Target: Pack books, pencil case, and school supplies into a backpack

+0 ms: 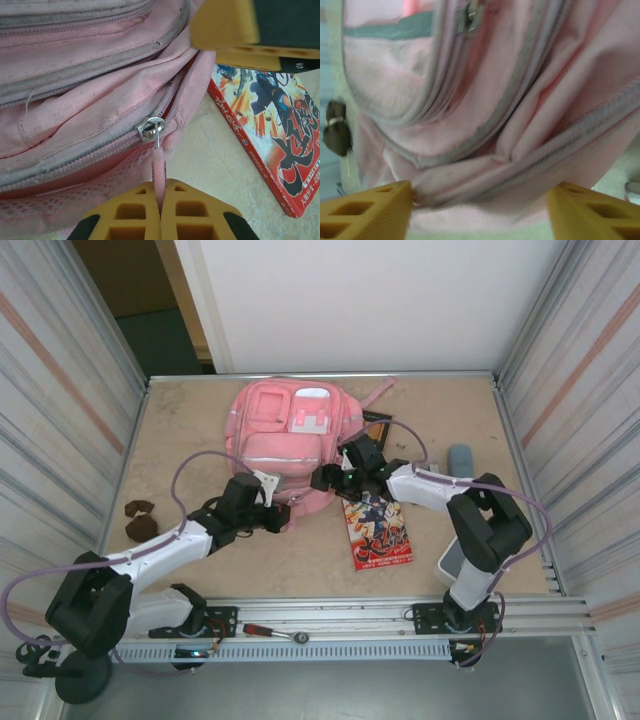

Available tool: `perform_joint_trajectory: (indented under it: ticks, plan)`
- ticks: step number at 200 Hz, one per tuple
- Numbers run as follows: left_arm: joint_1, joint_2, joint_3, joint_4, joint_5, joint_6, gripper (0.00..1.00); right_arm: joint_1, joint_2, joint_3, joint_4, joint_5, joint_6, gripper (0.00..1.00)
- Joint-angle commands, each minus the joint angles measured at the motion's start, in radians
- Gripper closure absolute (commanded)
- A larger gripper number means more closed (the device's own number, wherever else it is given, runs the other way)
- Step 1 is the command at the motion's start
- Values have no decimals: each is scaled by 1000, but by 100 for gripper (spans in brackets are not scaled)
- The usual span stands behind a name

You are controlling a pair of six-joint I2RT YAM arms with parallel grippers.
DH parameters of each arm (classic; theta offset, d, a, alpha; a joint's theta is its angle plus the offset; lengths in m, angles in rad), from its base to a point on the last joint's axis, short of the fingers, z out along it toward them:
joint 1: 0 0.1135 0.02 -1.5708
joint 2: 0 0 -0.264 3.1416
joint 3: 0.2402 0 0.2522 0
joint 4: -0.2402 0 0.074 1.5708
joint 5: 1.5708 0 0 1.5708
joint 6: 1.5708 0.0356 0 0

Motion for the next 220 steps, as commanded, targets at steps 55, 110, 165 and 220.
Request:
perform_joint_trajectory:
  ticks: [55,110,165,220]
  plan:
    - [62,-54,2,-110,-141,9,100,-79,-15,26,-38,102,-148,99]
    - [99,-81,-21,-154,-195,4,100,-137,-5,143,-145,16,-307,100]
    - [27,-69,-9,-60,-46,13,100,-167,157,426,-327,-20,-380,92]
    - [-56,11,49,31,-22,-13,100,-163,-10,220,-209,-8,-228,42]
